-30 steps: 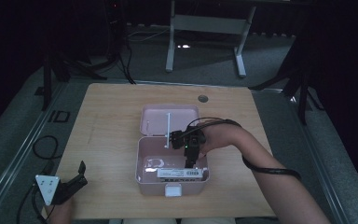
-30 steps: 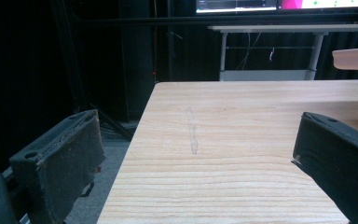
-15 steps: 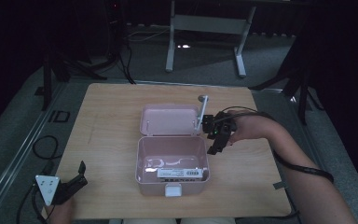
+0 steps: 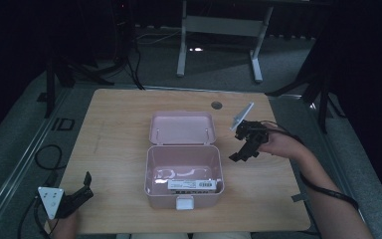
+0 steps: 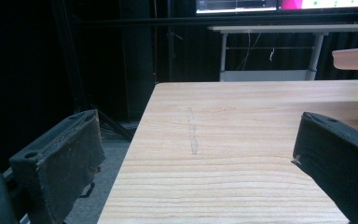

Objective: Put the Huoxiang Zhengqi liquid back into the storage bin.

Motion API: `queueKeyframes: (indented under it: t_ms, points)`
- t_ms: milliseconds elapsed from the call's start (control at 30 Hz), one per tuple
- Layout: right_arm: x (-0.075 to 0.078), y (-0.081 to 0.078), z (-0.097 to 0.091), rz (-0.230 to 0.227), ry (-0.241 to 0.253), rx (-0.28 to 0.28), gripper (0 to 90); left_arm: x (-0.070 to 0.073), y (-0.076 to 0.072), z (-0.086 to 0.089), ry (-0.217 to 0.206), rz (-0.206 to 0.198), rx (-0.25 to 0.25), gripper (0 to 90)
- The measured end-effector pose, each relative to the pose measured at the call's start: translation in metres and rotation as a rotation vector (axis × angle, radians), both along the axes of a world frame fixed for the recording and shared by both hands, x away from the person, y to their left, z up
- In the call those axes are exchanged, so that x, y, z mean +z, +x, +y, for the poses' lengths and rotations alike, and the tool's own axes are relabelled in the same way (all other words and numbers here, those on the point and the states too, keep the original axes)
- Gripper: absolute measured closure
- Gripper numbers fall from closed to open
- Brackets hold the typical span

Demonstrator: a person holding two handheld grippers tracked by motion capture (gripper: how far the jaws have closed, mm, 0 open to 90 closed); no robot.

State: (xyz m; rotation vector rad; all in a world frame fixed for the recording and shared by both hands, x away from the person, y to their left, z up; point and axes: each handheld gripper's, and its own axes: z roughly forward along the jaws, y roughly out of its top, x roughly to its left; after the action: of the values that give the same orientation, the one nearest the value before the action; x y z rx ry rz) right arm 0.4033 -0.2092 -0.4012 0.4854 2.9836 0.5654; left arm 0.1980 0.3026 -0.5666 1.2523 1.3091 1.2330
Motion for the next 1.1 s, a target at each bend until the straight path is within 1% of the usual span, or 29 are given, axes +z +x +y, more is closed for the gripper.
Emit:
queueKeyframes:
  t_ms: [33, 67, 167, 200, 233, 300, 333, 400, 433, 467, 533, 567, 600, 667, 733, 833, 867, 900, 933, 1000, 1100]
  points:
    - [-0.005, 0.002, -0.004, -0.012, 0.019, -0.018, 12.0, 0.000, 0.000, 0.000, -0.001, -0.001, 0.000, 2.0]
    - [-0.010, 0.004, -0.007, -0.012, 0.041, -0.036, 12.0, 0.000, 0.000, 0.000, 0.000, 0.000, 0.000, 2.0]
    - [-0.025, 0.006, -0.017, -0.057, 0.087, -0.096, 12.0, 0.000, 0.000, 0.000, 0.003, 0.001, -0.003, 2.0]
    - [-0.031, 0.007, -0.020, -0.058, 0.098, -0.116, 12.0, 0.000, 0.000, 0.000, 0.005, 0.001, -0.003, 2.0]
    - [-0.036, 0.008, -0.022, -0.077, 0.107, -0.132, 12.0, 0.000, 0.000, 0.000, 0.005, 0.001, -0.003, 2.0]
    - [-0.048, 0.008, -0.026, -0.093, 0.136, -0.168, 12.0, 0.000, 0.000, 0.000, 0.002, 0.000, -0.003, 2.0]
    - [-0.054, 0.008, -0.028, -0.109, 0.149, -0.186, 12.0, 0.000, 0.000, 0.000, 0.002, 0.001, -0.003, 2.0]
    - [-0.066, 0.007, -0.032, -0.128, 0.188, -0.229, 11.8, 0.000, 0.000, 0.000, 0.002, 0.001, -0.003, 2.0]
    - [-0.073, 0.006, -0.034, -0.146, 0.196, -0.243, 10.9, 0.000, 0.000, 0.000, 0.002, 0.001, -0.004, 2.0]
    - [-0.078, 0.005, -0.036, -0.184, 0.207, -0.259, 10.9, 0.000, 0.000, 0.000, 0.002, 0.000, -0.003, 2.0]
    - [-0.089, 0.004, -0.041, -0.207, 0.258, -0.295, 10.9, 0.000, 0.000, 0.000, 0.002, 0.000, -0.003, 2.0]
    - [-0.093, 0.003, -0.044, -0.244, 0.280, -0.318, 10.9, 0.000, 0.000, 0.000, 0.002, -0.001, -0.003, 2.0]
    - [-0.097, 0.002, -0.046, -0.257, 0.301, -0.341, 10.9, 0.000, 0.000, 0.000, 0.003, 0.000, -0.003, 2.0]
    - [-0.105, 0.000, -0.051, -0.287, 0.343, -0.381, 10.9, 0.000, 0.000, 0.000, 0.003, 0.000, -0.003, 2.0]
    - [-0.113, -0.001, -0.056, -0.295, 0.375, -0.413, 10.9, 0.000, 0.000, 0.000, 0.004, -0.001, -0.003, 2.0]
    - [-0.122, -0.003, -0.062, -0.315, 0.406, -0.458, 10.9, 0.000, 0.000, 0.000, 0.004, -0.001, -0.004, 2.0]
    - [-0.124, -0.004, -0.064, -0.332, 0.415, -0.472, 10.9, 0.000, 0.000, 0.000, 0.004, -0.001, -0.004, 2.0]
    - [-0.126, -0.005, -0.067, -0.350, 0.427, -0.490, 10.9, 0.000, 0.000, 0.000, 0.004, -0.002, -0.003, 2.0]
    - [-0.128, -0.006, -0.071, -0.352, 0.441, -0.505, 10.9, 0.000, 0.000, 0.000, 0.004, -0.002, -0.003, 2.0]
    - [-0.130, -0.009, -0.079, -0.388, 0.463, -0.537, 10.9, 0.000, 0.000, 0.000, 0.005, -0.001, -0.004, 2.0]
    - [-0.133, -0.014, -0.092, -0.415, 0.494, -0.596, 10.9, 0.000, 0.000, 0.000, 0.005, -0.001, -0.003, 2.0]
